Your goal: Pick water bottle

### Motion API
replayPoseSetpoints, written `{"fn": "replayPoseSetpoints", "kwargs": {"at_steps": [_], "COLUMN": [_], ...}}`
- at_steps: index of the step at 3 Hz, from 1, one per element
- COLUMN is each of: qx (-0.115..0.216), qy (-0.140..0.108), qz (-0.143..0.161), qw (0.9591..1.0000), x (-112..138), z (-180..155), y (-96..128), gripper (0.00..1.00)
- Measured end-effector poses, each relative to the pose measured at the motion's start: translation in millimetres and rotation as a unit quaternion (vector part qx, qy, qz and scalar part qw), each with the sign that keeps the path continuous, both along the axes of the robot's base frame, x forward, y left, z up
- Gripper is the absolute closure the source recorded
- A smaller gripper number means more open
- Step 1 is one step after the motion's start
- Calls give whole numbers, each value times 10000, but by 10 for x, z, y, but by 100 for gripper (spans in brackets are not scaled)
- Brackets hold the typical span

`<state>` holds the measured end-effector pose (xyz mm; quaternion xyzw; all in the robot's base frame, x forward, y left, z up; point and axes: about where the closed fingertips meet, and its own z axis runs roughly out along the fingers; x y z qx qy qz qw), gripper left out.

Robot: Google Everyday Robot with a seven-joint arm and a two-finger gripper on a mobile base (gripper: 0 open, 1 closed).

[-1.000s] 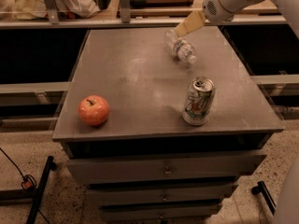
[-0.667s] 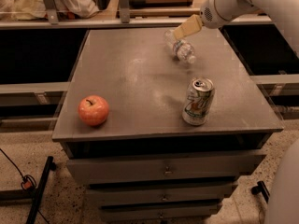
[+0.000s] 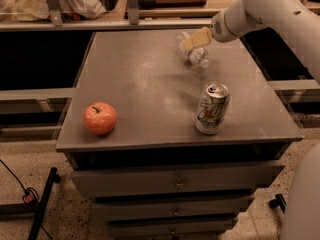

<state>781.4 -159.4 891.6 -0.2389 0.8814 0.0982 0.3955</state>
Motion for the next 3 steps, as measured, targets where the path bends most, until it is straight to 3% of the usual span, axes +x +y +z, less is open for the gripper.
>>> {"fn": "replayPoseSetpoints", "kwargs": {"at_steps": [1,2,3], "qx": [44,-25,-224], "qy": [29,64,97], "qz": [22,91,164], "qw": [10000,9999,9996], "x": [20,17,10], "z": [-195,-338,-427], "y": [38,95,138], "gripper": [0,16,40]}}
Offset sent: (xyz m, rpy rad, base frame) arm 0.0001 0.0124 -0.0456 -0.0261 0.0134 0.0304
